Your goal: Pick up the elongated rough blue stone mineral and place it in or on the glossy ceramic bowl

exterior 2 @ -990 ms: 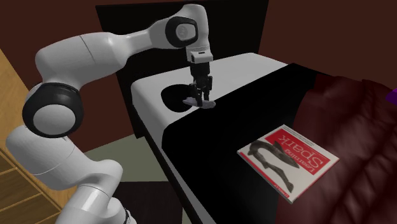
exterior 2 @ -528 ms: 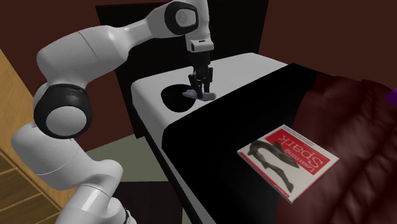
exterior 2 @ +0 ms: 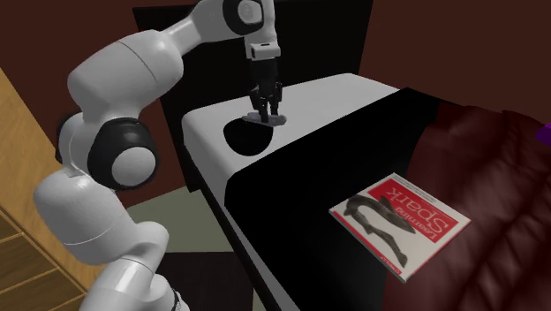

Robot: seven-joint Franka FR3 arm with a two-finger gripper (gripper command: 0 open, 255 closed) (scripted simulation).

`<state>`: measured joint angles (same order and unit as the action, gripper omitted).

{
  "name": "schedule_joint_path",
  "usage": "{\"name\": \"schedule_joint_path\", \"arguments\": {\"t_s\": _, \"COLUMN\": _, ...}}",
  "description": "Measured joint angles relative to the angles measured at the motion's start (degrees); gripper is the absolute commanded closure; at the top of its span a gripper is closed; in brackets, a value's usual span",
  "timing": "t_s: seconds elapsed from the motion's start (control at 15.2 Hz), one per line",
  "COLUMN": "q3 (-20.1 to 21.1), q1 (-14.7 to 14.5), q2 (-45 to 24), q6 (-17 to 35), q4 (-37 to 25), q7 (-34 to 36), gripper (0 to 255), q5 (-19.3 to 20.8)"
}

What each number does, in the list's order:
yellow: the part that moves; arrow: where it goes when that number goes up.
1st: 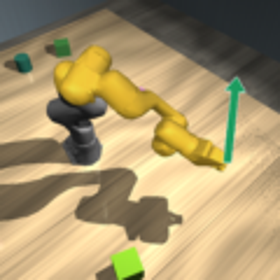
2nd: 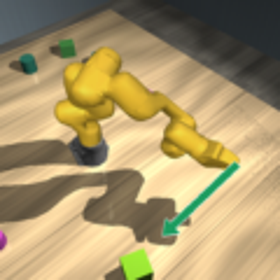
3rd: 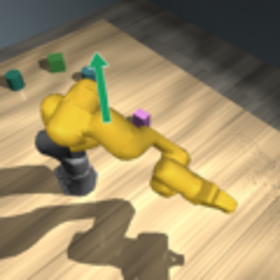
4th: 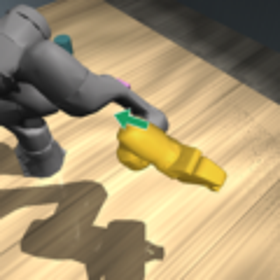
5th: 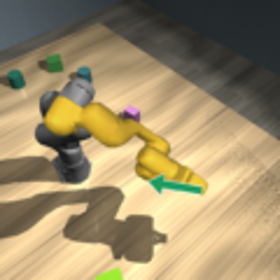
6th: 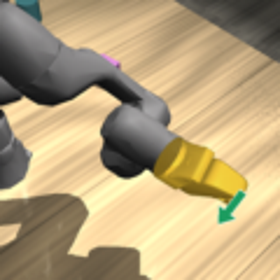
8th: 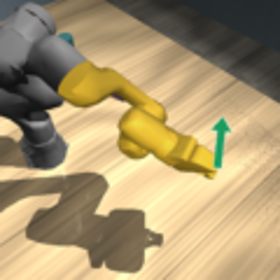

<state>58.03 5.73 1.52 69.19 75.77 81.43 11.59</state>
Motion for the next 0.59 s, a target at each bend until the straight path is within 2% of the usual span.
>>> {"name": "schedule_joint_path", "arguments": {"t_s": 0.13, "q3": 3.07, "q1": -2.97, "q2": -3.88, "q6": -1.96, "q4": -2.86, "q7": 4.83, "gripper": 255, "q5": 3.00}}
{"name": "schedule_joint_path", "arguments": {"t_s": 0.2, "q3": 4.67, "q1": -5.53, "q2": -6.99, "q6": -3.37, "q4": -5.11, "q7": 7.85, "gripper": 255, "q5": 5.54}}
{"name": "schedule_joint_path", "arguments": {"t_s": 0.33, "q3": 6.34, "q1": -12.00, "q2": -12.51, "q6": -6.40, "q4": -9.53, "q7": 13.71, "gripper": 255, "q5": 10.24}}
{"name": "schedule_joint_path", "arguments": {"t_s": 0.46, "q3": 6.54, "q1": -17.65, "q2": -16.06, "q6": -8.30, "q4": -12.62, "q7": 17.69, "gripper": 255, "q5": 13.27}}
{"name": "schedule_joint_path", "arguments": {"t_s": 0.53, "q3": 6.13, "q1": -23.47, "q2": -19.56, "q6": -10.78, "q4": -16.96, "q7": 20.49, "gripper": 255, "q5": 16.22}}
{"name": "schedule_joint_path", "arguments": {"t_s": 0.59, "q3": 5.94, "q1": -25.14, "q2": -20.40, "q6": -11.26, "q4": -17.62, "q7": 21.55, "gripper": 255, "q5": 17.08}}
